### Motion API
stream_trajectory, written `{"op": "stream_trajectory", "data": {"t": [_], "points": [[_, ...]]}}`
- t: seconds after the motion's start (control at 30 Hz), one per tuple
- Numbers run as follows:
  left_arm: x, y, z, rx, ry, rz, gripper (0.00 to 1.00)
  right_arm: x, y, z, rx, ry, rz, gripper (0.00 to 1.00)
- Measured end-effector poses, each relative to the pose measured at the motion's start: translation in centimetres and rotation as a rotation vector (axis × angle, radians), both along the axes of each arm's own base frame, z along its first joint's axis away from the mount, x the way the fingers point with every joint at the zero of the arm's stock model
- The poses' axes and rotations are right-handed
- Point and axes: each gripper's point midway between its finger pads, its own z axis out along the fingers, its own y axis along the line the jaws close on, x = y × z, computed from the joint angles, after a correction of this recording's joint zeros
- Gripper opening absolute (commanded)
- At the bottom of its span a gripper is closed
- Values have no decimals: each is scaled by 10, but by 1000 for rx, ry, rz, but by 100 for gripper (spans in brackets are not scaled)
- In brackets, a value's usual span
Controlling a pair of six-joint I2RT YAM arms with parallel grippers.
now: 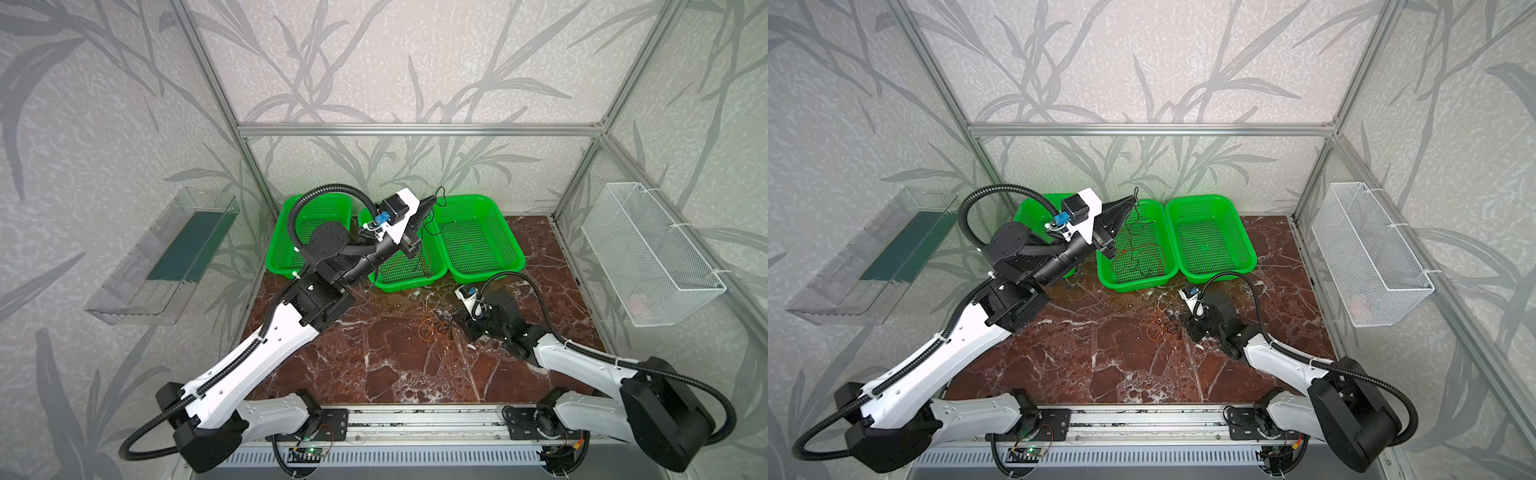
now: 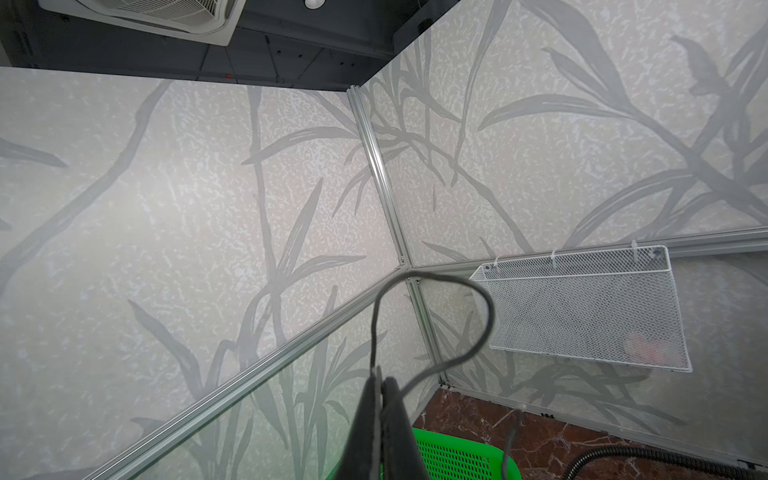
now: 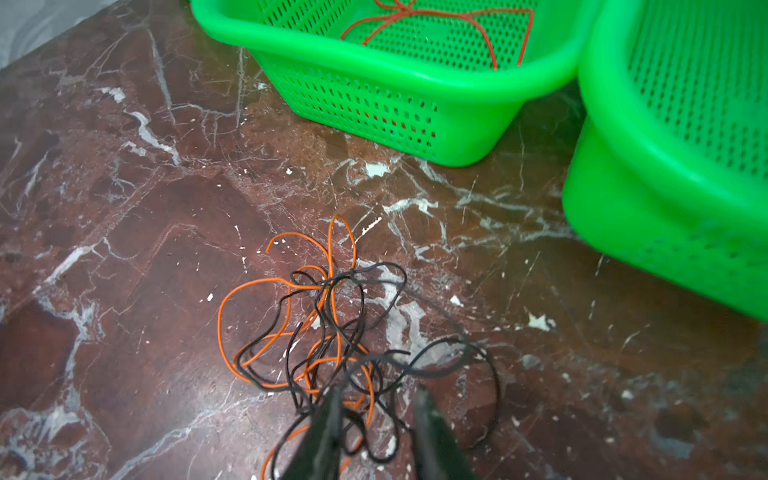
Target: Untangle the cables
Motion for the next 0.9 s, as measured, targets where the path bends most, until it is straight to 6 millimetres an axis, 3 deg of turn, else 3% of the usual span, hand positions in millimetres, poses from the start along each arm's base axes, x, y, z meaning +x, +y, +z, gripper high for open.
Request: {"op": "stream_trajectory", "data": {"t": [0.17, 0.27, 0.4, 0.57, 0.9], "points": [[-3, -4, -4, 12, 9, -29, 0, -5, 9, 69, 88, -192, 86, 64], [-3, -6, -9, 22, 21, -42, 0, -9, 18, 120, 163, -299, 146, 66], [-4, -12, -19, 37, 44, -71, 0, -16, 28, 165, 227, -382, 208, 66], [-10, -20, -29, 46, 78, -130, 0, -26, 40, 179, 258, -395, 281, 65], [-24, -32, -35, 51, 97, -203, 0, -36, 58, 167, 271, -351, 380, 48]]}}
